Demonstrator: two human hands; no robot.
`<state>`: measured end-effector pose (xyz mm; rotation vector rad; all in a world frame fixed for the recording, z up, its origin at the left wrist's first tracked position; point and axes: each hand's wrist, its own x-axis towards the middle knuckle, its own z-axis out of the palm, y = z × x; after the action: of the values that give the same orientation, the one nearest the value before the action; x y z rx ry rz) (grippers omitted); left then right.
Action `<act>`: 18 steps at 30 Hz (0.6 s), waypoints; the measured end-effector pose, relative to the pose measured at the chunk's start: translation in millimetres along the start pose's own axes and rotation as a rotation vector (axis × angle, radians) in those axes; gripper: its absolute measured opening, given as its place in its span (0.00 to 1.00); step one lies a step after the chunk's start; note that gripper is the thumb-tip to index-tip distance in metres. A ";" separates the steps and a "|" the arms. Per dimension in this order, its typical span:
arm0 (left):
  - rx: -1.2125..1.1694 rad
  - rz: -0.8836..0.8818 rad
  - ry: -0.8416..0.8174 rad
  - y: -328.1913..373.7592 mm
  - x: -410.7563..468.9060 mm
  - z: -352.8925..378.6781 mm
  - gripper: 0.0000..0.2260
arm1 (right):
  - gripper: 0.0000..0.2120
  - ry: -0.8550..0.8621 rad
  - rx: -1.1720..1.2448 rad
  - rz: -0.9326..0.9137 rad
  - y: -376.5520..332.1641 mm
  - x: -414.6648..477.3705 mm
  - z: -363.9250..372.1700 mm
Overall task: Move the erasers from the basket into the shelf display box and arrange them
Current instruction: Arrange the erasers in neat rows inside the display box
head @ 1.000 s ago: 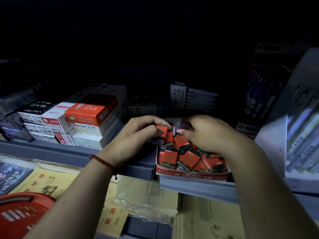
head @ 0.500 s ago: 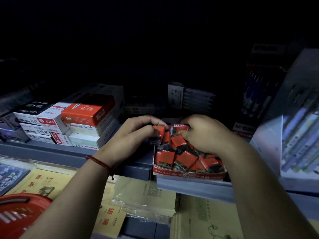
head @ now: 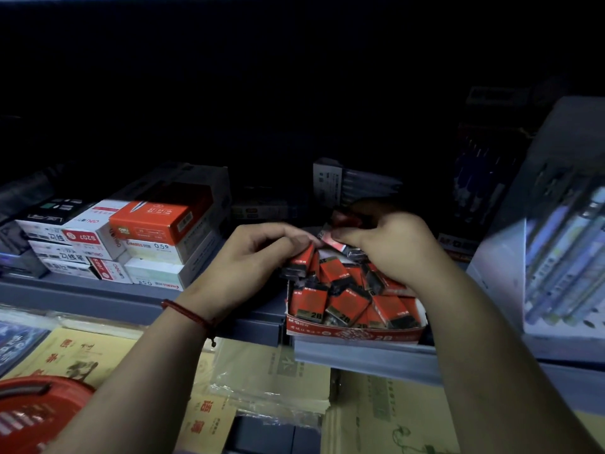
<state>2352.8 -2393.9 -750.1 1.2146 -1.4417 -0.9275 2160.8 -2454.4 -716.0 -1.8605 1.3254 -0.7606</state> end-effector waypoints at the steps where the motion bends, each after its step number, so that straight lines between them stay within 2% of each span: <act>1: 0.019 -0.007 0.043 0.5 1.7 3.2 0.09 | 0.06 0.008 0.030 0.013 -0.6 0.0 -0.7; 7: 0.011 -0.127 0.261 6.8 17.6 17.2 0.07 | 0.05 0.018 0.033 0.007 -3.5 1.4 -4.9; 15: -0.067 -0.160 0.183 10.9 18.8 19.4 0.03 | 0.09 -0.034 -0.017 0.036 -0.4 3.1 -7.7; 18: -0.125 -0.135 0.176 11.7 17.6 18.1 0.07 | 0.12 -0.023 0.070 0.020 2.0 1.9 -8.6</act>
<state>2332.5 -2409.5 -739.1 1.2783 -1.1578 -0.9618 2153.5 -2458.4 -712.7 -1.7932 1.2846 -0.7632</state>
